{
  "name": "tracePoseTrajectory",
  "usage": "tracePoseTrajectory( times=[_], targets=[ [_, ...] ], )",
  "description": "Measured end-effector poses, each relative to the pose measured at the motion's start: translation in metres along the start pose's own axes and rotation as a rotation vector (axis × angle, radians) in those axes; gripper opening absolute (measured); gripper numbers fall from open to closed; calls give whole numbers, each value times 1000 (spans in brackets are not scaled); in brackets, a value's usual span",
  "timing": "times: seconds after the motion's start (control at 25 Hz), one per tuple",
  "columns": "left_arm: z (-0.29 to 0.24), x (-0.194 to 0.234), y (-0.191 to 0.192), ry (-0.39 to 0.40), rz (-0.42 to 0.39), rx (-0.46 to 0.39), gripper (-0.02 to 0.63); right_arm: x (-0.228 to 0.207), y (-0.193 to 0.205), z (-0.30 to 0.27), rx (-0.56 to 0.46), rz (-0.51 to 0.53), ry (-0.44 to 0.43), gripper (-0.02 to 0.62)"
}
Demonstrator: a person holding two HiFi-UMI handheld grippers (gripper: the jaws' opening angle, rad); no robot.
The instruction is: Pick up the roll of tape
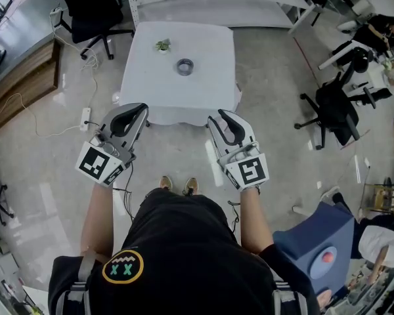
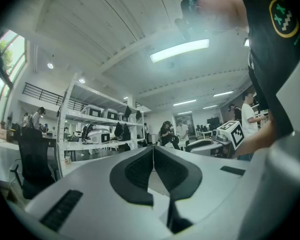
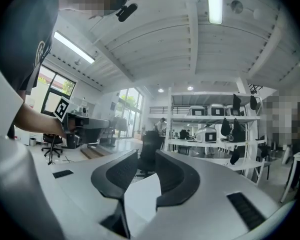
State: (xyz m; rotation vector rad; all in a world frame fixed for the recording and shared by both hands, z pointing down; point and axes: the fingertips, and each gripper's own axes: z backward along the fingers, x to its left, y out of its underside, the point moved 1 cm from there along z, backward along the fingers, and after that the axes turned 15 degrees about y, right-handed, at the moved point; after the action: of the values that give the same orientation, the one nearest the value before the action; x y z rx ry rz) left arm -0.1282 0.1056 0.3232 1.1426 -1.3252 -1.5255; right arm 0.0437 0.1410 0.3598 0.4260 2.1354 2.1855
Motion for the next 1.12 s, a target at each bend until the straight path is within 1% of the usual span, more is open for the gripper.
tracePoseTrajectory(
  times=[0.28,0.4,0.52,0.68,0.76,0.8,1.12],
  targets=[
    [1,-2,2,-1,3,4,20,0,1,1,3,-12,-13,250],
    [2,-1,3,-4,6,7,20,0,2,1,8,-11,-12,314],
    [1,0,3,-5,5,9,20,-2,7,-2,25,-12,-11,427],
    [1,-1,4,-5,5,13,20,-3,12,-3,42,-20,-15,540],
    [1,0,2,-6,5,13,20,-2,12,-4,44,-18,-22,586],
    [0,0,2,-6,4,13,20,-2,12,-4,44,-18,-26,596],
    [-6,-1,2,-8,2,17,20,-8,15,-3,43,-10,-28,598]
  ],
)
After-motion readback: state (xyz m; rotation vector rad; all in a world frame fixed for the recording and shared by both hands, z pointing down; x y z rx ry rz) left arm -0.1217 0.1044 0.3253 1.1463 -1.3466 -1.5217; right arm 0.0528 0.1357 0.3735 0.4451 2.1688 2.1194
